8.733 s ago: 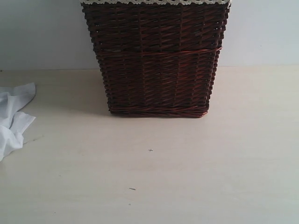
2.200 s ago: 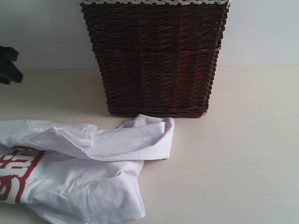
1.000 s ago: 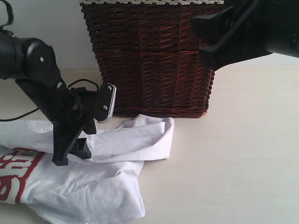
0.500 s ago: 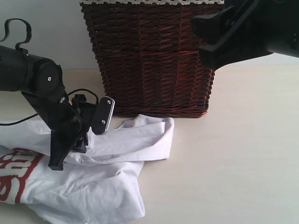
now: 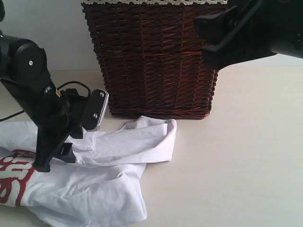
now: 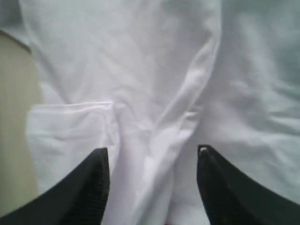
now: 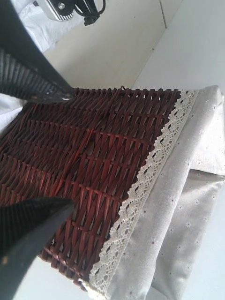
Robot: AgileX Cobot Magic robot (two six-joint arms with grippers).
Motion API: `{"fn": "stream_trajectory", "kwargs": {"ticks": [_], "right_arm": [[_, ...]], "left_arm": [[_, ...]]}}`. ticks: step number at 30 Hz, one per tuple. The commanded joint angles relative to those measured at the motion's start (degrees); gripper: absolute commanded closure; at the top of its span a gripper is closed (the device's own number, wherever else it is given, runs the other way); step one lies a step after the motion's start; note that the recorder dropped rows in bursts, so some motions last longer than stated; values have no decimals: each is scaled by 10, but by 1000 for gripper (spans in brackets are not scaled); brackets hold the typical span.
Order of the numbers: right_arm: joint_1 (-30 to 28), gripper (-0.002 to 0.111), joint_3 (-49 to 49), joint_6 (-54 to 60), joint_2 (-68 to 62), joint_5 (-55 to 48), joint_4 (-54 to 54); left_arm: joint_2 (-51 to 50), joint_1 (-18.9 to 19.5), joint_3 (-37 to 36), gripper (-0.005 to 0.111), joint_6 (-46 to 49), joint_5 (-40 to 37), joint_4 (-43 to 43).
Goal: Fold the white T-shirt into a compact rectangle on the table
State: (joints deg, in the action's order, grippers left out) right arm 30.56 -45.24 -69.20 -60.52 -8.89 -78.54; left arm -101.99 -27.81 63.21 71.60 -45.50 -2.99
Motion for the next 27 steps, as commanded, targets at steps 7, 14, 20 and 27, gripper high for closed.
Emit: {"fn": "stream_trajectory", "kwargs": {"ticks": [7, 14, 20, 27], "right_arm": [[1, 50, 3, 2, 3, -2, 5], [1, 50, 3, 2, 3, -2, 5], [1, 50, 3, 2, 3, -2, 5], [1, 50, 3, 2, 3, -2, 18]], "left_arm": [[-71, -1, -24, 55, 4, 122, 14], [-73, -1, -12, 106, -16, 154, 106], [-18, -1, 35, 107, -23, 198, 109], [-14, 36, 51, 107, -75, 356, 113]]}}
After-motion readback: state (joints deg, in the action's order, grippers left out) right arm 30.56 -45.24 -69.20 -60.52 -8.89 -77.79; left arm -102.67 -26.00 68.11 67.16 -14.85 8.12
